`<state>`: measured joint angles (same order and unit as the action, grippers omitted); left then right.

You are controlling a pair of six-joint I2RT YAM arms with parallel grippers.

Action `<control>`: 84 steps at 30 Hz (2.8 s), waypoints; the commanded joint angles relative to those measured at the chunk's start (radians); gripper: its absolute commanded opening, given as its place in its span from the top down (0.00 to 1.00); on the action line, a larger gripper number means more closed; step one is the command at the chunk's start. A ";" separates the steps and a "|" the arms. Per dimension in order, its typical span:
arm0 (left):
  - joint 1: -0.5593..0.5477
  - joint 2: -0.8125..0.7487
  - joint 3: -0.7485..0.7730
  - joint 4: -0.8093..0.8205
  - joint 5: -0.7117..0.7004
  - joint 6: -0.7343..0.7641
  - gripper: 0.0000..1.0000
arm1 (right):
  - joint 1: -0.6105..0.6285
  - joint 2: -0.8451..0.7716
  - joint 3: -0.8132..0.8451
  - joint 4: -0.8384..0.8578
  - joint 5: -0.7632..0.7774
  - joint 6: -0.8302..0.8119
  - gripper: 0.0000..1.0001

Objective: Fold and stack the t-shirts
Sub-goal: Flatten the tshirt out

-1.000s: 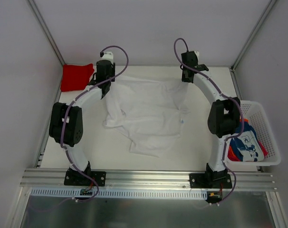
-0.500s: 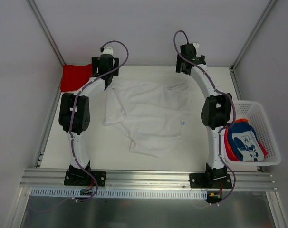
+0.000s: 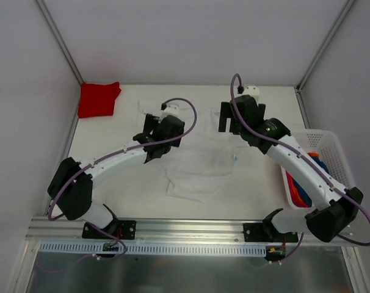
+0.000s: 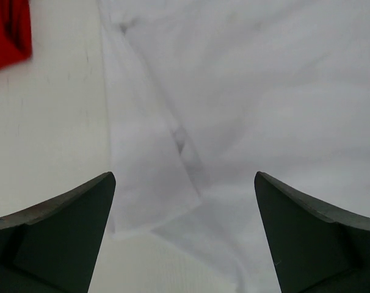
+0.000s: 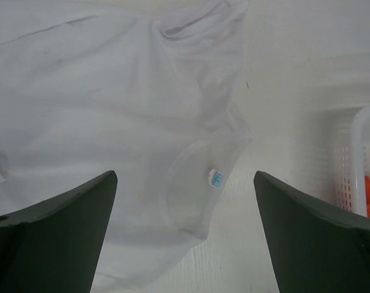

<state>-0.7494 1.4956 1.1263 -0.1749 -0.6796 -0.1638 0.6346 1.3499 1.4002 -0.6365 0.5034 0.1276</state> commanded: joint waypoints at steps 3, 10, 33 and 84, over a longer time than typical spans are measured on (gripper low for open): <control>-0.007 0.066 -0.216 -0.205 -0.106 -0.262 0.01 | 0.037 -0.136 -0.226 -0.038 0.040 0.148 0.01; -0.024 0.221 -0.074 -0.405 -0.264 -0.310 0.01 | 0.080 -0.368 -0.337 -0.153 0.078 0.216 0.01; -0.094 0.345 0.081 -0.382 -0.232 -0.241 0.01 | 0.198 -0.488 -0.328 -0.292 0.165 0.294 0.00; -0.027 0.344 0.010 -0.408 -0.302 -0.258 0.04 | 0.244 -0.457 -0.351 -0.348 0.254 0.353 0.01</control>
<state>-0.7837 1.8606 1.1454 -0.5598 -0.9947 -0.4046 0.8749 0.8932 1.0527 -0.9840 0.7300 0.4606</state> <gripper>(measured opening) 0.967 0.993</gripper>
